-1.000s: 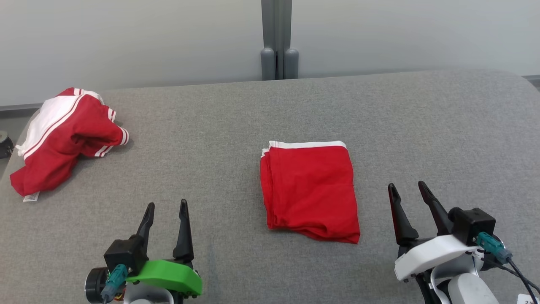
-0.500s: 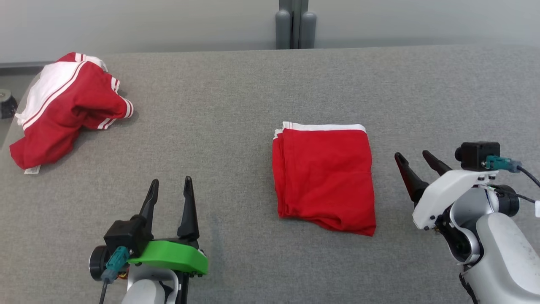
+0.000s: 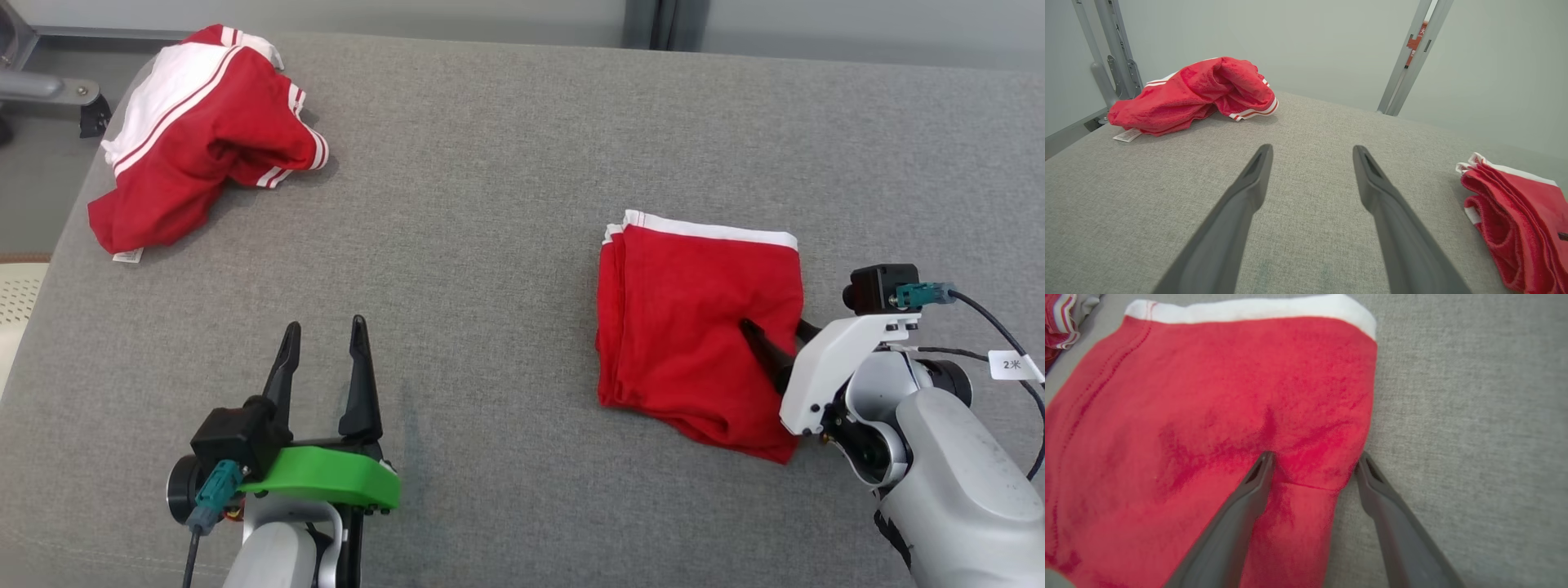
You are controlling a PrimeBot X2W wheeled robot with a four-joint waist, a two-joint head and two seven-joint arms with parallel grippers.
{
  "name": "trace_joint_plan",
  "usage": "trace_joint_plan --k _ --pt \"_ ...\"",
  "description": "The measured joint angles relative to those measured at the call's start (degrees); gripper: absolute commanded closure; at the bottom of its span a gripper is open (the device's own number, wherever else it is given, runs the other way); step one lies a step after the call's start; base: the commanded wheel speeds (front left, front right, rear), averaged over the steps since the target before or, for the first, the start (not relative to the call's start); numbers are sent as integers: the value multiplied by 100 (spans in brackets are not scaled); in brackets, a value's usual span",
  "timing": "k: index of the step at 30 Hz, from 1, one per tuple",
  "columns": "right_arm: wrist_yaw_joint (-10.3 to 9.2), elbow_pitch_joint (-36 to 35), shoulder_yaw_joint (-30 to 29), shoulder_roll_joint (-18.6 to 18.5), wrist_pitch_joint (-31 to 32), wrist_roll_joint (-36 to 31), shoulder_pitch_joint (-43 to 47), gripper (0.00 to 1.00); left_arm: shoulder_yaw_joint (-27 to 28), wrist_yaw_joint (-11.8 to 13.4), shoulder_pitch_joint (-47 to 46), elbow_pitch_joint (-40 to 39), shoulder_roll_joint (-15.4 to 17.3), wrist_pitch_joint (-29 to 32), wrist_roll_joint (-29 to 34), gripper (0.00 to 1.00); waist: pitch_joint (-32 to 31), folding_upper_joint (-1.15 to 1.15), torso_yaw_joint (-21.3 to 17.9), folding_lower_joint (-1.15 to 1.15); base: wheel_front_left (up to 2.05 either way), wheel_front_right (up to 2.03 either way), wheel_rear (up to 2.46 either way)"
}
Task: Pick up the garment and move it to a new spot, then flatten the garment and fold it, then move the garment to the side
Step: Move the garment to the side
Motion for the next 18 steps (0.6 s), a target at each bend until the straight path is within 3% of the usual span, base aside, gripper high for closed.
trace_joint_plan --k 1,2,3,5,6,11,18 --pt "0 42 42 -11 -5 16 -36 0 15 3 0 -12 0 0 0 0 25 0 25 0 0 0 0" --pt "0 85 81 -20 -16 44 -80 13 34 7 0 -26 0 0 1 0 50 0 40 0 0 0 0" --pt "0 107 116 -36 -33 56 -108 47 44 14 0 -41 0 0 3 0 67 0 44 0 0 0 0" --pt "0 149 200 -56 -111 96 -174 74 74 23 0 -71 1 0 30 0 94 0 12 0 0 0 0" --pt "0 158 235 -60 -160 100 -201 100 81 23 1 -83 0 0 42 0 101 0 -12 0 0 0 0" --pt "5 141 417 -183 -374 130 -350 100 133 -4 -2 -155 -1 0 172 0 137 0 -268 0 0 0 0" --pt "4 55 414 -639 -609 44 -619 100 114 -119 -97 -255 -2 0 419 0 239 0 -878 0 0 0 0"
